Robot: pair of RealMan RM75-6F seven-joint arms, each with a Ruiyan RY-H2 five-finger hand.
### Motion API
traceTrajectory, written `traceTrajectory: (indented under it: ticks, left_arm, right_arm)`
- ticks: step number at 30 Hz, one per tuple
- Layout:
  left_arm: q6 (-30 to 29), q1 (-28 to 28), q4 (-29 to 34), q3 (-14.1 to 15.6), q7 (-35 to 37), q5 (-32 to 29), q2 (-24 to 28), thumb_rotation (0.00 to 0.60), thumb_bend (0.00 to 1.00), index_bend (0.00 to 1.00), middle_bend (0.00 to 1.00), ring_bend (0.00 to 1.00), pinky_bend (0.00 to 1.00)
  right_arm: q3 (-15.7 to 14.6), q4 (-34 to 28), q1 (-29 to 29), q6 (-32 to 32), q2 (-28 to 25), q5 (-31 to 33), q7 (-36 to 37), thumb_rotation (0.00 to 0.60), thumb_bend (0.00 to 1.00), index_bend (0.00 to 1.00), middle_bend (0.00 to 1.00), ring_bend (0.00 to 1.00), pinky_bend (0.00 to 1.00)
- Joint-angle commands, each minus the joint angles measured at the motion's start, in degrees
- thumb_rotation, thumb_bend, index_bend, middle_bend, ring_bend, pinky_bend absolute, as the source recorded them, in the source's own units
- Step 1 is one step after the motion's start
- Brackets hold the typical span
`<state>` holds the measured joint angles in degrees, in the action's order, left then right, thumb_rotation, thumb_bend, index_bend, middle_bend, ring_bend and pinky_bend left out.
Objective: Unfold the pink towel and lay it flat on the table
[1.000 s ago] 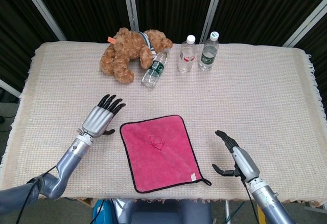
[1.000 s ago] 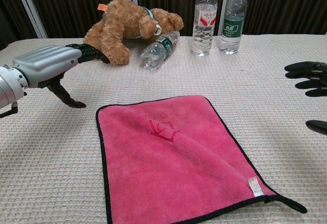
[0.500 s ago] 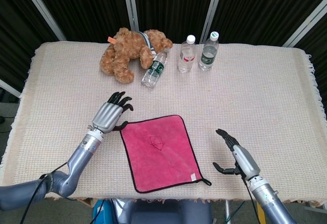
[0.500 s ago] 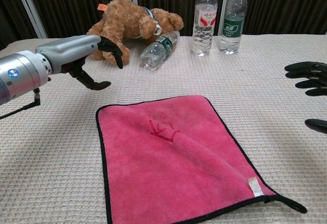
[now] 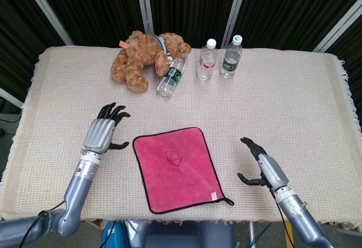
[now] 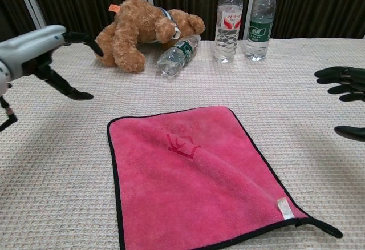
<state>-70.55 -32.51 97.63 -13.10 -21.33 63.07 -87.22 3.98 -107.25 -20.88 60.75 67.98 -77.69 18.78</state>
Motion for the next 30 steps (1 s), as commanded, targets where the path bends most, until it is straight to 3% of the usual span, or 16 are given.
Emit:
traceTrajectory:
  ticks: [1,7,14,23,30]
  left_arm:
    - [-4.08,5.21,5.7,1.75,2.48,-1.97,4.89,0.6,0.17,0.25,0.11,0.0,0.0]
    - [-7.25,8.48,5.3,3.52,3.2,-0.2,8.14,0.6,0.17,0.24,0.11,0.0,0.0]
    - [-6.57,8.61,3.27,2.98,4.13,0.44,9.16,0.6,0.17,0.24,0.11,0.0,0.0]
    - [-6.54,9.48,0.9,2.77,6.87,1.91,9.99,0.6,0.17,0.22,0.11,0.0,0.0]
    - [-5.44,9.7,1.11,3.16,8.97,3.44,10.38,0.6,0.17,0.21,0.11,0.0,0.0]
  right_arm:
    - [3.75,-1.82,-4.32,-2.75,-0.18,4.21,-8.26,0.6,0.32,0.07,0.0,0.0,0.0]
    - [8.06,-4.02,-13.01,-6.83,2.29,20.77,-26.26,0.6,0.32,0.14,0.0,0.0,0.0]
    - [8.44,-0.77,-23.65,-5.56,9.49,39.97,-43.7,0.6,0.32,0.14,0.0,0.0,0.0]
    - [8.95,7.36,-32.95,-2.57,19.34,54.34,-54.43,0.6,0.34,0.03,0.0,0.0,0.0]
    - [9.87,12.04,-36.4,-1.74,23.79,58.95,-56.93,0.6,0.35,0.04,0.0,0.0,0.0]
